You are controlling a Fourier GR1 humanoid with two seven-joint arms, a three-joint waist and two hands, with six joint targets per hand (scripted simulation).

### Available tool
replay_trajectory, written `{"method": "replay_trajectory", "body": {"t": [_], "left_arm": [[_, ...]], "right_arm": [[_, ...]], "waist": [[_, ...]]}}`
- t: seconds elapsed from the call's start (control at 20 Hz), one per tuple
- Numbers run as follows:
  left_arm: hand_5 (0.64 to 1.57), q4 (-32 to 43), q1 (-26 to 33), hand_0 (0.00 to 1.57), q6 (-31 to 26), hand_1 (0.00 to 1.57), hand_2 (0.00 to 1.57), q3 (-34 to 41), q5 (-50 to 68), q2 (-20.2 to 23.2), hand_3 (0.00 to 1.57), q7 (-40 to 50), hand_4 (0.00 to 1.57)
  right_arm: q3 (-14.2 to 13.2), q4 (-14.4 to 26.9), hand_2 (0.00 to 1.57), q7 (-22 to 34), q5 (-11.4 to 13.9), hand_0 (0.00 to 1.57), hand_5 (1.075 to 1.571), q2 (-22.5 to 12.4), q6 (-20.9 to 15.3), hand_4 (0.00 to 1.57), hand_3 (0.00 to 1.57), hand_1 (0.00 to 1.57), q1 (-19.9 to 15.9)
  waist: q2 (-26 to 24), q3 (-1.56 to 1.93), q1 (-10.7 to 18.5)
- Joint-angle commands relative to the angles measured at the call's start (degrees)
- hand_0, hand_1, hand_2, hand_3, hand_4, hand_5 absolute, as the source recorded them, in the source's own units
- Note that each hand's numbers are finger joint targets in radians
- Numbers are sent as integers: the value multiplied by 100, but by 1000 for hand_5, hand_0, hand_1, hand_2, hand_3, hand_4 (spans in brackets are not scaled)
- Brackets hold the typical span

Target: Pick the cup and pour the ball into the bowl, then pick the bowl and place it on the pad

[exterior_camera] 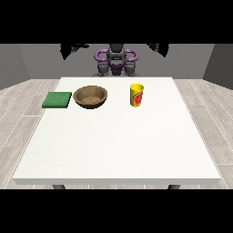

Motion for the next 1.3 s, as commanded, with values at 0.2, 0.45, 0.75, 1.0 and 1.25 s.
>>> {"method": "replay_trajectory", "body": {"t": [0.2, 0.45, 0.75, 1.0, 1.25], "left_arm": [[1396, 195, -793, 0, 217, 0, 0, 18, -83, -11, 0, -99, 0], [1402, 1088, -1594, 0, 385, 0, 0, 169, -291, -39, 0, -906, 0], [1381, 2485, -1701, 0, 127, 0, 0, 510, -192, 60, 0, -2180, 0], [1383, 2958, -2177, 0, 740, 0, 0, 140, -695, -282, 0, -2349, 0], [1407, 3873, -2663, 0, 557, 0, 0, 513, -443, 12, 0, -2841, 0]], "right_arm": [[-223, 702, 0, -756, -127, 0, 1571, 24, 275, 0, 0, 0, -463], [-105, 940, 0, -1157, 58, 0, 1569, 133, 173, 0, 0, 0, -1000], [-160, 1192, 0, -1342, 89, 0, 1569, 105, 113, 0, 0, 0, -1349], [-333, 1861, 0, -1359, -3, 0, 1570, -54, 175, 0, 0, 0, -1936], [-463, 2160, 0, -1700, -45, 0, 1570, -199, 297, 0, 0, 0, -2138]], "waist": [[553, 0, 33], [1417, -2, -254], [1669, -4, -237], [1713, -1, -186], [1874, -2, -267]]}}
